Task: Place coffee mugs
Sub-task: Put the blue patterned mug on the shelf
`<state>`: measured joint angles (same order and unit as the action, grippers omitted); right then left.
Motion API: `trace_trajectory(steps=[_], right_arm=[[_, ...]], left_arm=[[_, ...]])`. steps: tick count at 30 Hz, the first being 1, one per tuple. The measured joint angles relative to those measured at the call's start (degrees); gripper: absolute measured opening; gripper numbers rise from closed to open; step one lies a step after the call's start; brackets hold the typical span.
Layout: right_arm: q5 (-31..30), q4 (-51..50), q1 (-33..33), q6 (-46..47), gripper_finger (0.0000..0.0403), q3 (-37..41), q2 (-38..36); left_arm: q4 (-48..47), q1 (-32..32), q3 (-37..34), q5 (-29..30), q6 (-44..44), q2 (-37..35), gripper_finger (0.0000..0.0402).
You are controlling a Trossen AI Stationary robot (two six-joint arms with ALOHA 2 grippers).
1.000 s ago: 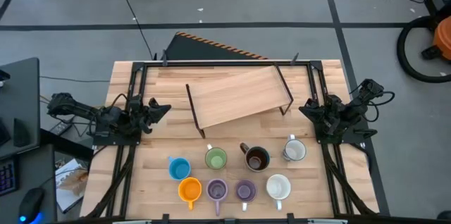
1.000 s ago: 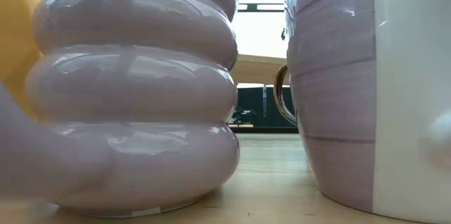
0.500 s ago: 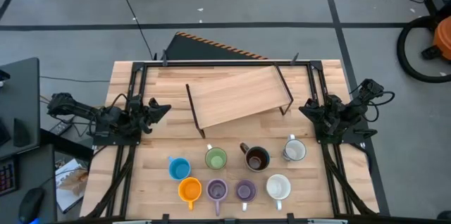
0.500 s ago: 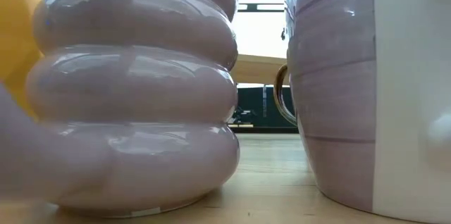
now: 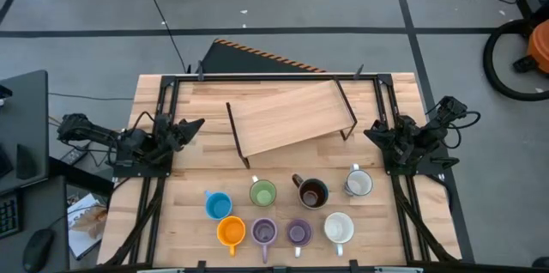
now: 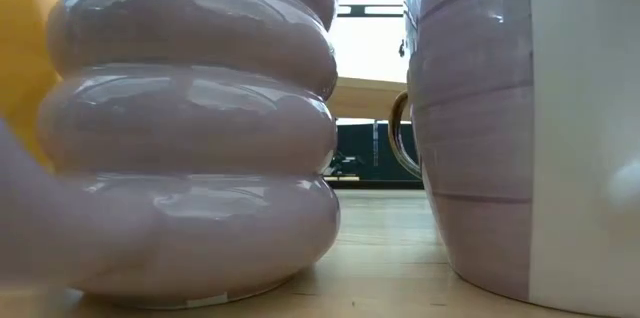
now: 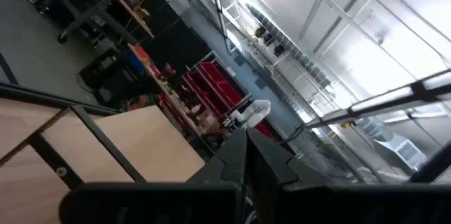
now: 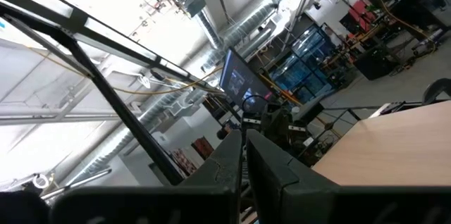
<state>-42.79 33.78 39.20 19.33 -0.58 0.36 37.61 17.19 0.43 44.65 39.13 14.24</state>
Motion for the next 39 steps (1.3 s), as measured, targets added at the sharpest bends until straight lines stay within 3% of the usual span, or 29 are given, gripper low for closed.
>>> trace_trajectory(steps=[6,16,21,24,31,35,39], right_arm=[[-4.45,1.58,0.00,-0.34,0.0028,0.00,-0.02],[-6.77,16.67,0.00,-15.17,0.0028,0.01,-0.01],[-9.11,24.55,0.00,-15.86,0.0028,0.00,-0.01],[-9.18,26.11,0.00,-13.31,0.0028,0.00,-0.02],[-8.85,25.05,0.00,-6.10,0.0028,0.00,0.00],[-7.71,23.44,0.00,5.03,0.0028,0.00,0.00],[-7.08,17.37,0.17,5.50,0.0021,-1.40,0.01]], left_arm=[[-0.14,0.00,0.00,2.83,0.95,0.00,0.0016],[5.18,0.00,0.00,2.48,9.63,0.00,0.0016],[16.80,0.04,0.00,-5.99,-2.19,0.00,0.0016],[21.02,0.02,0.36,-6.21,-4.78,-0.04,0.0016],[19.23,0.00,5.95,-8.88,-11.23,0.11,0.0016],[17.61,0.00,7.94,-8.89,-10.76,0.04,0.0016],[15.30,0.02,10.67,-9.33,-9.45,0.15,0.0016]])
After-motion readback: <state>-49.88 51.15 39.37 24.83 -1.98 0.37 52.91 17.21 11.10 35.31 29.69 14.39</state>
